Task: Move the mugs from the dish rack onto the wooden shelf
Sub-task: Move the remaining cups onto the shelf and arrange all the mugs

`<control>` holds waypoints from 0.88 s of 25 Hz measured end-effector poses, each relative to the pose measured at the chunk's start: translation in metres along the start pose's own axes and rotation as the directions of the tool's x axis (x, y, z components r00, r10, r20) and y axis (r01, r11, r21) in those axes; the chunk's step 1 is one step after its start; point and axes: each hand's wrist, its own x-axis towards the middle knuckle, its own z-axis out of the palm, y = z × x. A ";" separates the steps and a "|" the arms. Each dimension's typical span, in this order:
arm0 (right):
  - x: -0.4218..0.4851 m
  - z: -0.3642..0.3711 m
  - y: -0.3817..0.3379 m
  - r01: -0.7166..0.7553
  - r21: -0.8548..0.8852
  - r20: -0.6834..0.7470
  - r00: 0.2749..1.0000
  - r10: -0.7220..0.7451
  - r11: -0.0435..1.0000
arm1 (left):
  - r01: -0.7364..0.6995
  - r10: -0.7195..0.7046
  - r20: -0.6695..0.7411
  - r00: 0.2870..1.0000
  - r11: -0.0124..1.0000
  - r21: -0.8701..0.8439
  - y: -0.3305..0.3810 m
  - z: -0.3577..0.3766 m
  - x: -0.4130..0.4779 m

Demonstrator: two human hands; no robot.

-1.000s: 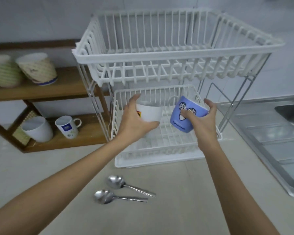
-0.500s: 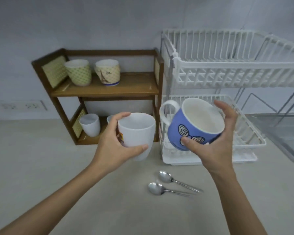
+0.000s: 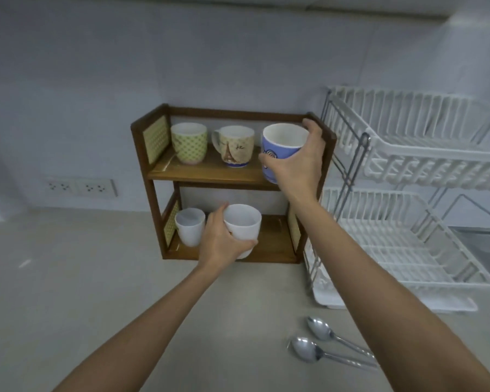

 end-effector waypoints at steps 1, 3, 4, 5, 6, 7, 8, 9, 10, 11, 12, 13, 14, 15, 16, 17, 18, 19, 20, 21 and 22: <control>0.015 0.011 0.005 -0.030 -0.053 -0.016 0.999 0.029 0.998 | 0.002 -0.002 0.002 1.000 1.000 0.007 -0.004 0.004 0.004; 0.037 0.029 0.016 -0.096 -0.139 -0.029 0.995 0.092 0.986 | -0.007 0.007 0.008 1.000 0.999 0.046 -0.010 0.010 0.010; 0.045 0.036 0.022 -0.126 -0.156 -0.026 0.992 0.123 0.980 | -0.018 0.017 0.008 1.000 0.997 0.078 -0.013 0.011 0.013; 0.051 0.042 0.027 -0.155 -0.161 -0.025 0.988 0.152 0.975 | -0.029 0.029 0.004 1.000 0.994 0.106 -0.015 0.012 0.015; 0.057 0.047 0.032 -0.179 -0.163 -0.031 0.984 0.177 0.970 | -0.034 0.035 -0.002 0.999 0.993 0.115 -0.017 0.012 0.019; 0.061 0.052 0.037 -0.197 -0.167 -0.038 0.980 0.194 0.966 | -0.030 0.030 -0.002 1.000 0.995 0.099 -0.019 0.013 0.023; 0.064 0.056 0.041 -0.205 -0.171 -0.045 0.979 0.200 0.964 | -0.020 0.020 0.004 1.000 0.998 0.067 -0.021 0.014 0.026; 0.067 0.059 0.046 -0.205 -0.169 -0.048 0.979 0.200 0.964 | -0.013 0.013 0.010 1.000 0.999 0.037 -0.023 0.014 0.028; 0.071 0.062 0.050 -0.211 -0.159 -0.048 0.977 0.206 0.964 | -0.011 0.011 0.017 1.000 1.000 0.022 -0.025 0.015 0.030; 0.073 0.064 0.052 -0.223 -0.149 -0.049 0.975 0.218 0.963 | -0.015 0.015 0.025 1.000 1.000 0.017 -0.025 0.014 0.032; 0.075 0.064 0.054 -0.234 -0.146 -0.048 0.972 0.229 0.961 | -0.018 0.018 0.035 0.999 1.000 0.014 -0.025 0.015 0.033; 0.075 0.065 0.057 -0.235 -0.154 -0.037 0.972 0.232 0.960 | -0.021 0.020 0.045 0.999 1.000 0.017 -0.025 0.015 0.035; 0.076 0.065 0.060 -0.232 -0.161 -0.014 0.973 0.232 0.959 | -0.022 0.020 0.054 0.998 0.999 0.025 -0.025 0.017 0.036; 0.076 0.065 0.061 -0.233 -0.160 0.011 0.971 0.238 0.959 | -0.019 0.016 0.063 0.998 0.999 0.033 -0.025 0.018 0.037; 0.075 0.063 0.059 -0.236 -0.154 0.033 0.969 0.244 0.959 | -0.015 0.013 0.071 0.997 0.999 0.035 -0.023 0.019 0.038; 0.073 0.059 0.054 -0.225 -0.143 0.053 0.971 0.235 0.964 | -0.014 0.012 0.077 0.997 0.999 0.028 -0.022 0.020 0.039; 0.066 0.053 0.049 -0.201 -0.115 0.060 0.976 0.209 0.973 | -0.017 0.015 0.081 0.997 1.000 0.016 -0.020 0.022 0.040; 0.054 0.044 0.047 -0.163 -0.074 0.035 0.985 0.166 0.984 | -0.019 0.019 0.085 0.996 1.000 -0.003 -0.019 0.024 0.042; 0.031 0.035 0.049 -0.116 -0.045 -0.023 0.993 0.115 0.992 | -0.015 0.016 0.089 0.996 1.000 -0.021 -0.019 0.026 0.045; -0.002 0.026 0.056 -0.074 -0.037 -0.088 0.994 0.070 0.997 | -0.003 0.006 0.090 0.996 0.999 -0.035 -0.018 0.030 0.049; -0.043 0.018 0.066 -0.043 -0.067 -0.124 0.992 0.035 0.997 | 0.011 -0.007 0.085 0.996 0.999 -0.046 -0.018 0.034 0.053</control>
